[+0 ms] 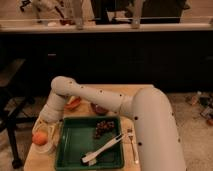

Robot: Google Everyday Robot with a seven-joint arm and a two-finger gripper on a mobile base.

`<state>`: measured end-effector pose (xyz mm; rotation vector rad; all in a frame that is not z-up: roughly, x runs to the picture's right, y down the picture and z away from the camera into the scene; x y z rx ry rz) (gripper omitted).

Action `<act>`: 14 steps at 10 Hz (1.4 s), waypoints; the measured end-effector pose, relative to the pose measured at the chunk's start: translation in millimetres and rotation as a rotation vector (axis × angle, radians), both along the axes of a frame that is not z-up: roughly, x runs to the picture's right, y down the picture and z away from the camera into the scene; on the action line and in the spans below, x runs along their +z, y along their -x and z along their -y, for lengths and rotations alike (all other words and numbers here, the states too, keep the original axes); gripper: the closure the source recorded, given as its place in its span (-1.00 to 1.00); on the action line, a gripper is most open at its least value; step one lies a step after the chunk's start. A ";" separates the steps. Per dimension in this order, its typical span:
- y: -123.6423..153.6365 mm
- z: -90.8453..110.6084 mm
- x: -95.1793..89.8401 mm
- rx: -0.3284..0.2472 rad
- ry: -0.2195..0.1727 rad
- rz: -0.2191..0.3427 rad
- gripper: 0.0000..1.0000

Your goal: Place apple in paper cup

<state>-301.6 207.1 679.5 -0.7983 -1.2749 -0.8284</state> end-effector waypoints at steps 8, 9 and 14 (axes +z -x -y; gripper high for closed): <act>2.7 -2.8 -4.2 -0.015 0.006 0.010 0.91; 2.9 -2.9 -4.3 -0.015 0.006 0.010 0.91; 3.2 -3.0 -4.4 -0.016 0.006 0.011 0.91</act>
